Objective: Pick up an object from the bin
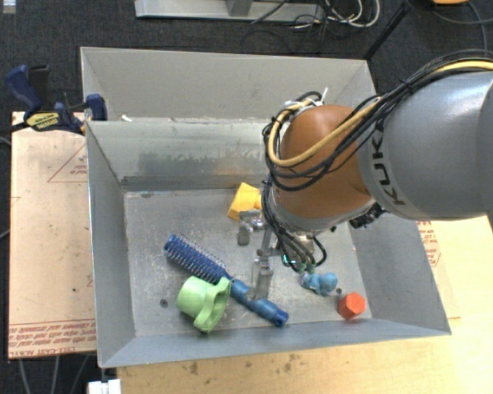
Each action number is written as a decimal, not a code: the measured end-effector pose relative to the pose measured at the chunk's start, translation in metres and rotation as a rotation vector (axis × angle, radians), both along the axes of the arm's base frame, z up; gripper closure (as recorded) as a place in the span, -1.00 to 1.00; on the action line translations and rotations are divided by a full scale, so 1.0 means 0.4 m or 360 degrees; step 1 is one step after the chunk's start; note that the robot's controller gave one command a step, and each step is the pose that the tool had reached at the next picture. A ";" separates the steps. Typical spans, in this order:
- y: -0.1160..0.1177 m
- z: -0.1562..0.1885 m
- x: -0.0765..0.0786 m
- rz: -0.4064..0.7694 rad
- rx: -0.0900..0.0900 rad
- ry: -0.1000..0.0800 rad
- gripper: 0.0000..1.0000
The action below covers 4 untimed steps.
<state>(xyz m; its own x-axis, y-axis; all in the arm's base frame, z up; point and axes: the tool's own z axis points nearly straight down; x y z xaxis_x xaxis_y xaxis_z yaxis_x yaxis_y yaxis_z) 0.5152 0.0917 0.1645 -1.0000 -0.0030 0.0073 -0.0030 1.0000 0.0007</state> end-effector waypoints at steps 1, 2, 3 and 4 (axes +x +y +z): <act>0.104 -0.241 -0.063 0.0183 0.0003 -0.0019 -1.00; 0.099 -0.236 -0.061 0.0176 0.0002 -0.0019 1.00; 0.028 -0.235 0.032 0.0155 0.0001 -0.0016 1.00; 0.080 0.269 0.098 0.0238 0.0003 -0.0029 1.00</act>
Offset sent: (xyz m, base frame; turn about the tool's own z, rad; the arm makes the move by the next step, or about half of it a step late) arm -0.0260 0.0398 -0.0945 -0.1140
